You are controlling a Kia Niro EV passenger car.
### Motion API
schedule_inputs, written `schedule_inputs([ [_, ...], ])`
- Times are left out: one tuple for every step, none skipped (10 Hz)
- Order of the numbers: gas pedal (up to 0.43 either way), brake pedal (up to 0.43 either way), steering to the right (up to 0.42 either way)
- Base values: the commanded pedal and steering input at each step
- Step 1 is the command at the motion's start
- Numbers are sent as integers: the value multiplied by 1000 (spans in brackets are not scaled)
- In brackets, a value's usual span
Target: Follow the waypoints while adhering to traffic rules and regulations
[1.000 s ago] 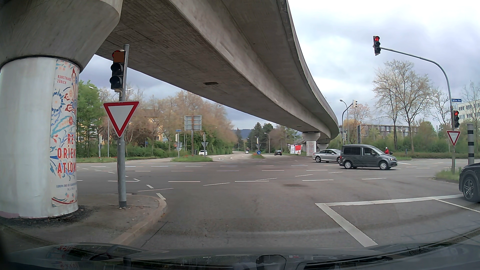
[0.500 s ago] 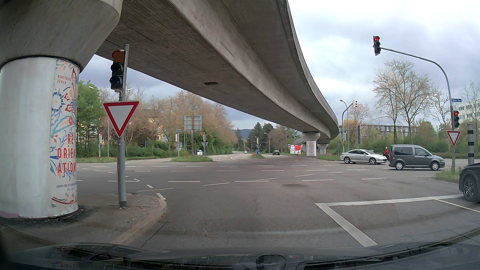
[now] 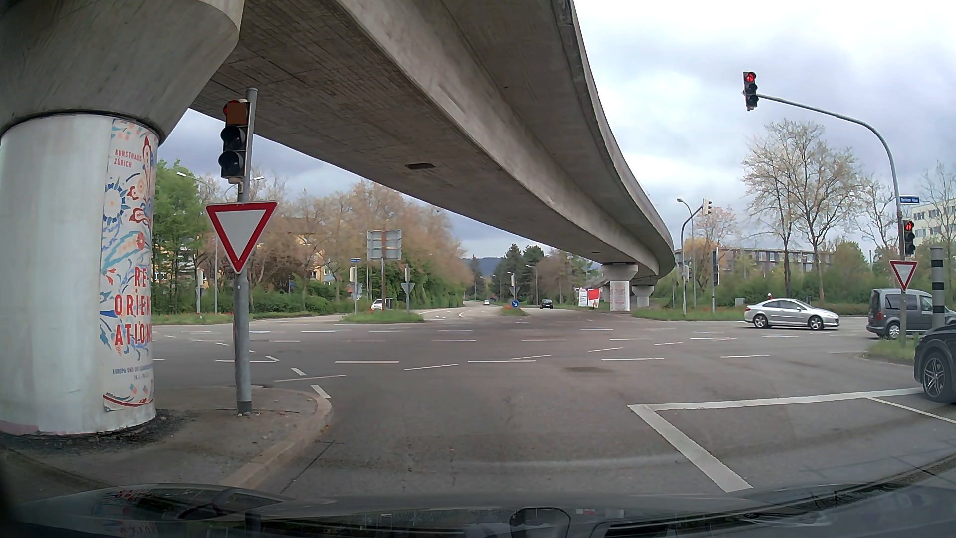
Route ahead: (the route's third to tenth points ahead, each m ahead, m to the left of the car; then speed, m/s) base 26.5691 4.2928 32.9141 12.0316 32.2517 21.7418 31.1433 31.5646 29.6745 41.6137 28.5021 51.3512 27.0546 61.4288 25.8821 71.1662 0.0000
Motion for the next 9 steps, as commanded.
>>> schedule_inputs([
  [0,244,-9],
  [0,244,-8],
  [0,244,-8],
  [0,244,-8],
  [0,244,-8],
  [0,238,-8],
  [0,244,-9],
  [0,232,-8],
  [0,238,-8],
])
